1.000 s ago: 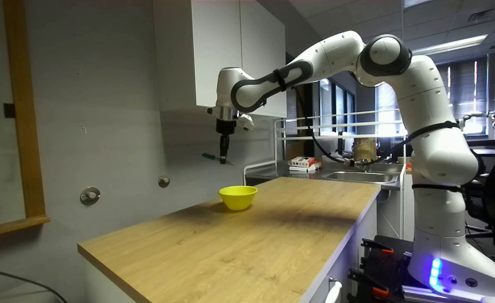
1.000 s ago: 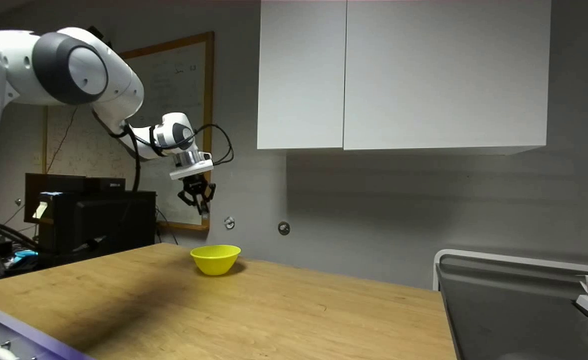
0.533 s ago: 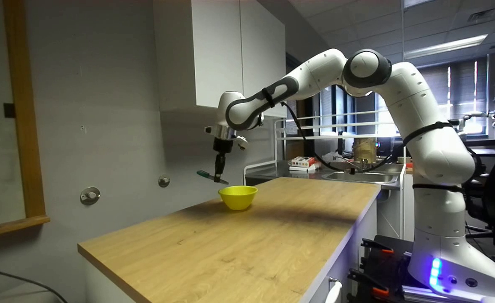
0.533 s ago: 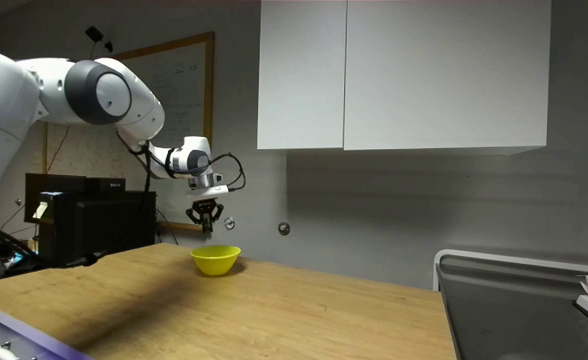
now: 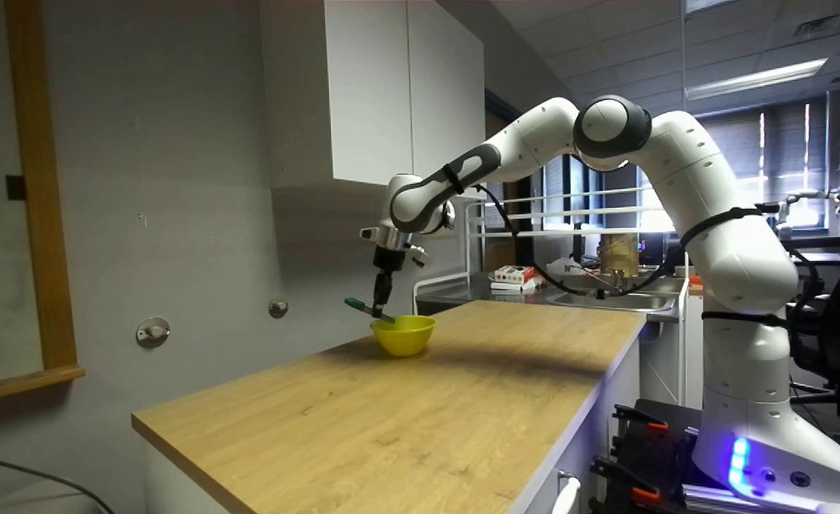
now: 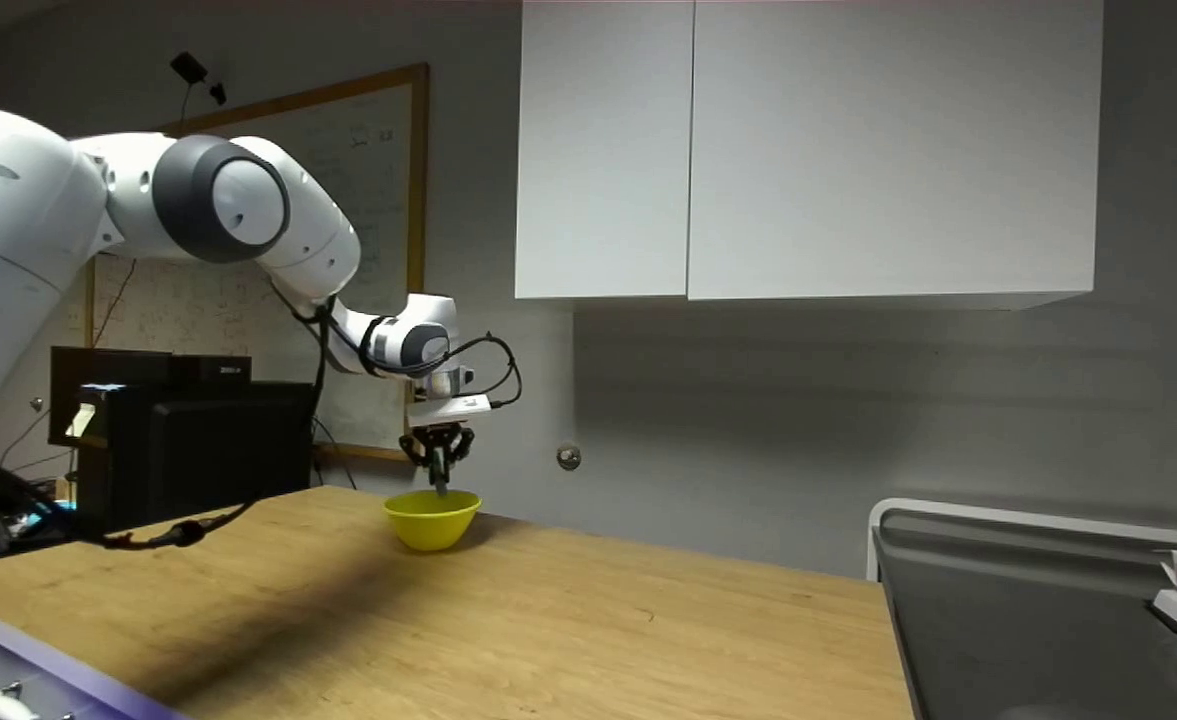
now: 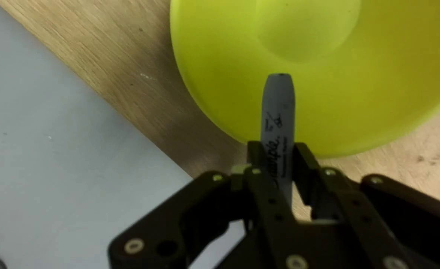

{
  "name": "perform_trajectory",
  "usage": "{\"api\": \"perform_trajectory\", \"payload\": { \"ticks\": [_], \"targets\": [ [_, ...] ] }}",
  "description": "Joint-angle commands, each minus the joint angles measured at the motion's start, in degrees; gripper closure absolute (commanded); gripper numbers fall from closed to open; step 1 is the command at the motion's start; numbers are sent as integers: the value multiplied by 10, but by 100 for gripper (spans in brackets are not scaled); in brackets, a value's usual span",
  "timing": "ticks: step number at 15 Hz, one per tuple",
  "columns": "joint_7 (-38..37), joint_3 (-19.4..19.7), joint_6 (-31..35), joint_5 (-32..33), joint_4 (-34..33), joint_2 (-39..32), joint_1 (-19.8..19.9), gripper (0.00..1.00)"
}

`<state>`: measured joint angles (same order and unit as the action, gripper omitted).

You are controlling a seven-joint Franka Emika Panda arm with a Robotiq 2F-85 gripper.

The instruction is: Put the pen in the bowl

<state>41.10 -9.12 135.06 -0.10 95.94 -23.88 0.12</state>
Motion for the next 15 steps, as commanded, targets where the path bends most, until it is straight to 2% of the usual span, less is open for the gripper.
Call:
{"api": "perform_trajectory", "payload": {
  "ticks": [1, 9, 15],
  "targets": [
    [-6, 0, 39, -14, 26, 9, 8, 93],
    [-77, 0, 157, -39, 122, 36, 26, 94],
    [-108, -1, 229, -35, 232, 107, 33, 94]
  ]
}}
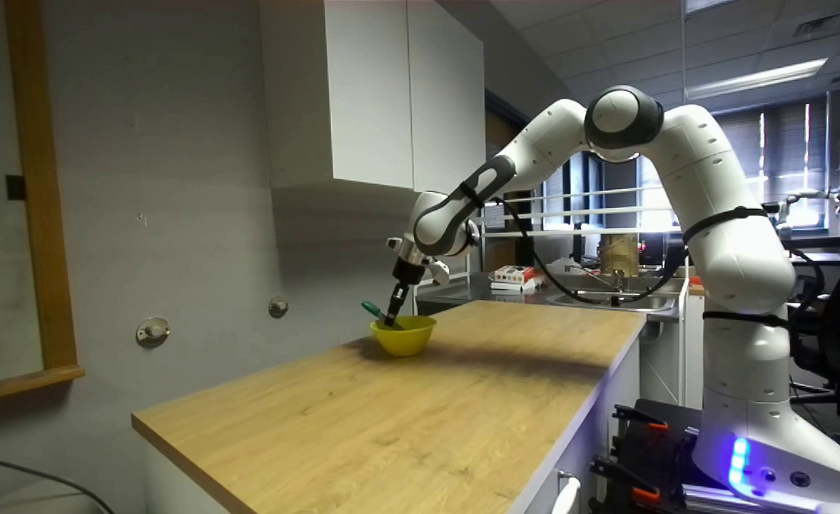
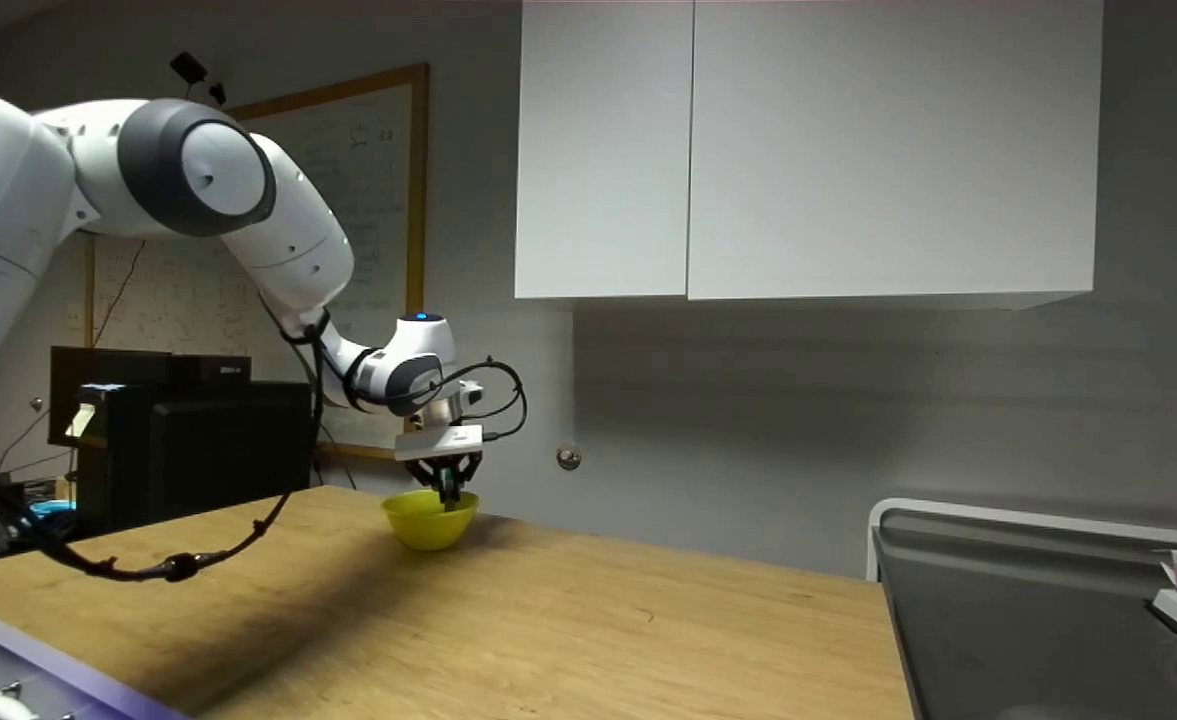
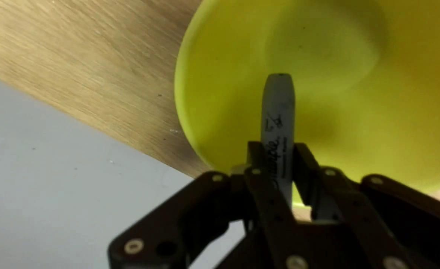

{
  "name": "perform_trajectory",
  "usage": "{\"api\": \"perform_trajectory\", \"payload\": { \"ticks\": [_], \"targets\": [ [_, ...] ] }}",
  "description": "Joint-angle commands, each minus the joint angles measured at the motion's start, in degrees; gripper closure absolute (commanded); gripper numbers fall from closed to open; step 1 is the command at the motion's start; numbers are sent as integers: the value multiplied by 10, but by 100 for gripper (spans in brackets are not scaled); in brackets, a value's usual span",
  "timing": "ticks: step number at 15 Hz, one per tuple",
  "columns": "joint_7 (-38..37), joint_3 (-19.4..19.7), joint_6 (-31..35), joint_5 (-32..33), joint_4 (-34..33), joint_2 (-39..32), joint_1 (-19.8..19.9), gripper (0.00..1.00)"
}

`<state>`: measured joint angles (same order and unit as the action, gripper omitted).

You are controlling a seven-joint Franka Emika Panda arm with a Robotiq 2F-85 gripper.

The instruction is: Put the pen in the bowl

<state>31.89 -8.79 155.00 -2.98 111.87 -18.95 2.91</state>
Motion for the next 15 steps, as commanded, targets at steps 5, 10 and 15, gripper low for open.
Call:
{"api": "perform_trajectory", "payload": {
  "ticks": [5, 10, 15],
  "targets": [
    [-19, -1, 59, -9, 153, 126, 1, 51],
    [-20, 12, 46, -9, 187, 153, -9, 16],
    [-91, 39, 21, 74, 212, 180, -23, 0]
  ]
}}
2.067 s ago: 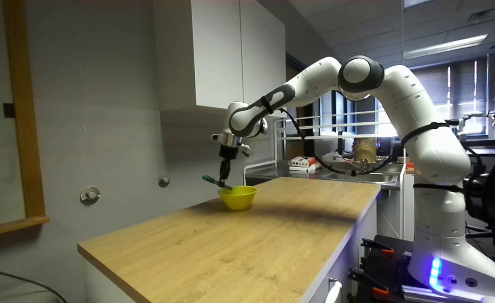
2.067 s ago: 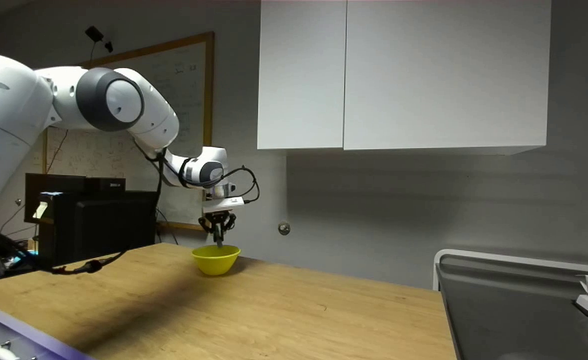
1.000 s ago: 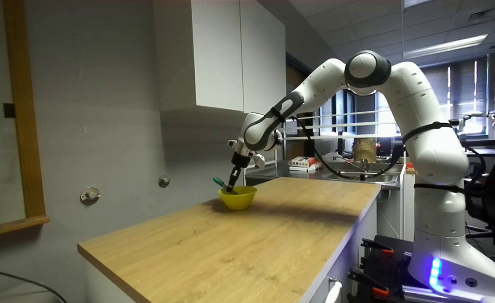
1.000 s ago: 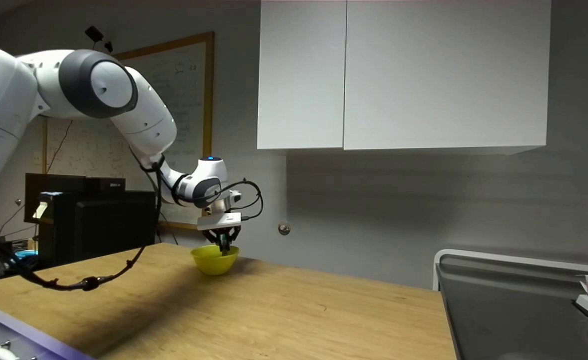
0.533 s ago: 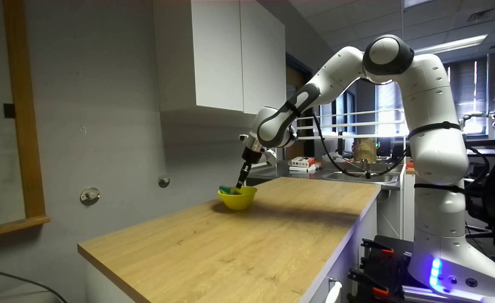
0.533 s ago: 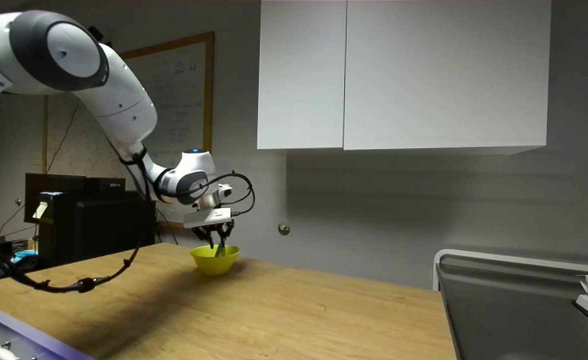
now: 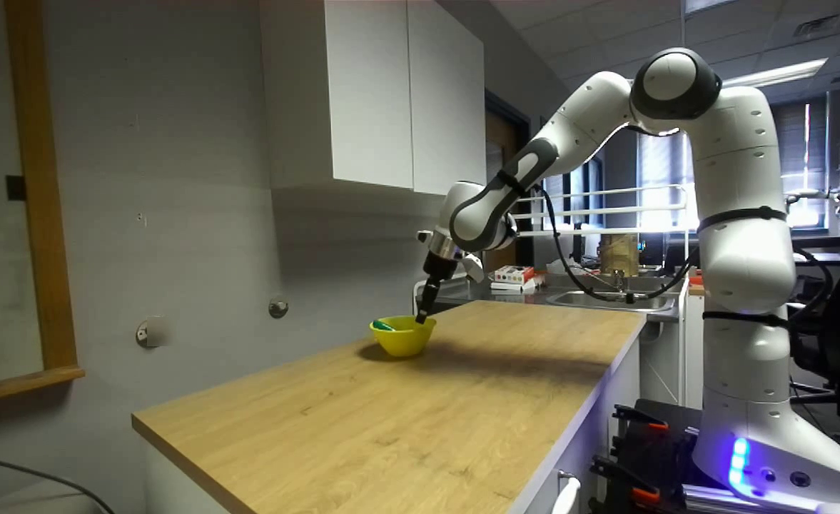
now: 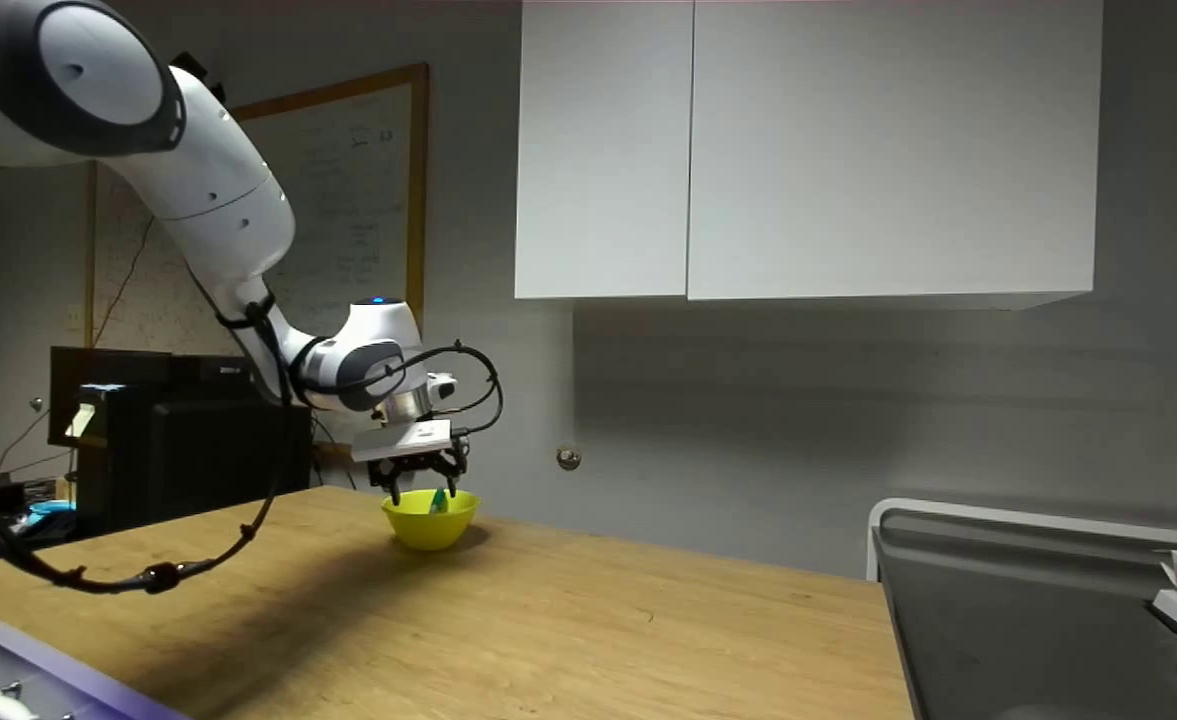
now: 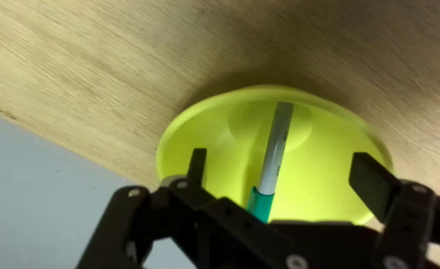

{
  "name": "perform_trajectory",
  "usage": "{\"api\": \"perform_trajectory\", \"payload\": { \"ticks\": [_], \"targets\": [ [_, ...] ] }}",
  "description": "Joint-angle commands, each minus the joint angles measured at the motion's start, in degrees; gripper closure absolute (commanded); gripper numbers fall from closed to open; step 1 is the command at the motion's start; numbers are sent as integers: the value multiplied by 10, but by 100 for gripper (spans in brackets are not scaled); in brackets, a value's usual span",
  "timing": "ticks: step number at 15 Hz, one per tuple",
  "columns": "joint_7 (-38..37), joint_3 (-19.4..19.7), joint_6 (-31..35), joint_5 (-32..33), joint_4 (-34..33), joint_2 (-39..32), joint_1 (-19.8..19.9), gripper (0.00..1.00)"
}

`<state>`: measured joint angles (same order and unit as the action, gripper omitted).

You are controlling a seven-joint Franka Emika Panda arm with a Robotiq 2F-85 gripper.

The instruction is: Put the pen in the bowl

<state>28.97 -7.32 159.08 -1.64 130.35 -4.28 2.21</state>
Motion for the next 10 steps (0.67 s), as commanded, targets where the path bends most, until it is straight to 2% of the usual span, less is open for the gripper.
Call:
{"api": "perform_trajectory", "payload": {
  "ticks": [1, 3, 6, 10],
  "targets": [
    [-97, 33, -37, 99, 38, 52, -18, 0],
    [-152, 40, -82, 152, 54, 85, -20, 0],
    [-189, 37, -155, 180, 86, 153, -19, 0],
    [-163, 36, -232, 171, 124, 238, -28, 0]
  ]
}}
